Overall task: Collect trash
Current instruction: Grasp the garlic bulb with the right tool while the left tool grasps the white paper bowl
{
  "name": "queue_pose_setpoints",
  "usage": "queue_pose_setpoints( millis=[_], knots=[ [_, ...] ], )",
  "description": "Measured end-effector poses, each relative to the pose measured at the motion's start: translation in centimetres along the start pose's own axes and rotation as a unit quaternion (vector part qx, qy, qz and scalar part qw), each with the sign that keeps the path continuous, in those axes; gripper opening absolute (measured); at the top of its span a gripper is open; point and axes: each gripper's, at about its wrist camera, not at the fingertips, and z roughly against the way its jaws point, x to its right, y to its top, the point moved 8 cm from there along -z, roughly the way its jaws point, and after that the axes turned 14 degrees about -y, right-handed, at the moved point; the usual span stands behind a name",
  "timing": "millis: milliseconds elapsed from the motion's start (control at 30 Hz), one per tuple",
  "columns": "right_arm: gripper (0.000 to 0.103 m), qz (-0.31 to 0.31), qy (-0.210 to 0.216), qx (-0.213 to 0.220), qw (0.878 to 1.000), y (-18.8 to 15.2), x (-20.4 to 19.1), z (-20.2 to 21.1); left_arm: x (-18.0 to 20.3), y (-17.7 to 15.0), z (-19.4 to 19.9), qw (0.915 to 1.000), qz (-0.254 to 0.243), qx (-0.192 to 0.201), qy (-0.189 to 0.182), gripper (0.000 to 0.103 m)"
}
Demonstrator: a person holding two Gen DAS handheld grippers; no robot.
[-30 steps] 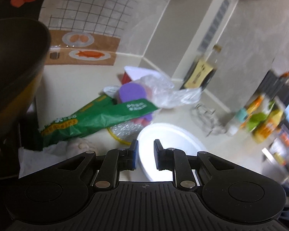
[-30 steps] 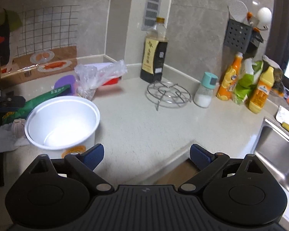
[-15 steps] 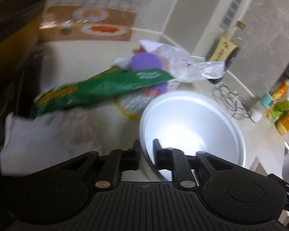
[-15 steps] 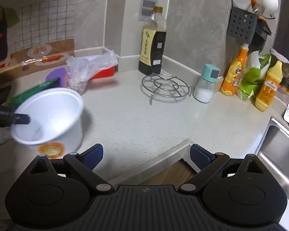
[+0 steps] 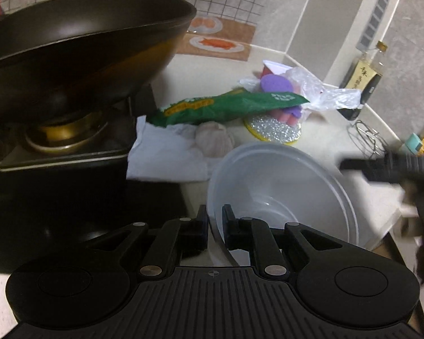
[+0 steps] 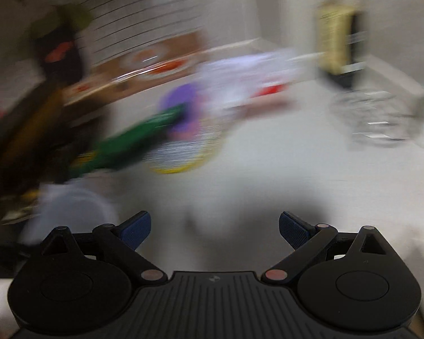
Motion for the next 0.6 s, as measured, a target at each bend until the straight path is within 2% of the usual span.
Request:
queue_pose_setpoints(
  millis=[33, 100, 200, 300, 367, 500, 600],
  knots=[
    [0.098, 0.008, 0.034, -0.019, 0.999, 0.9, -1.6, -0.2, -0.1, -0.2, 0.2, 1.0000, 0.003, 0.001, -0.003, 0.014],
    [0.097, 0.028, 0.078, -0.050, 0.995, 2.8, -5.0, -0.8, -0.5, -0.6, 0.4, 0.9998, 0.012, 0.005, -0.011, 0.014],
    [0.096, 0.060, 0.104, -0.080, 0.989, 4.8, -9.9, -2.5, -1.2, -1.0, 0.5, 0.9994, 0.029, 0.007, -0.018, 0.014],
    [0.083, 0.132, 0.076, -0.092, 0.984, 5.2, -14.8, -5.2, -1.7, -1.0, 0.5, 0.9989, 0.038, 0.008, -0.027, 0.014],
    [0.083, 0.159, 0.063, -0.105, 0.980, 5.1, -17.1, -6.8, -1.6, -1.0, 0.5, 0.9989, 0.035, 0.012, -0.028, 0.015],
    [0.083, 0.183, 0.014, -0.120, 0.976, 5.0, -18.6, -9.7, -1.6, -1.0, 0.4, 0.9982, 0.038, 0.012, -0.045, 0.017],
    [0.072, 0.181, 0.012, -0.130, 0.975, 5.0, -19.0, -10.3, -1.7, -1.0, 0.3, 0.9978, 0.042, 0.012, -0.050, 0.017]
  ],
)
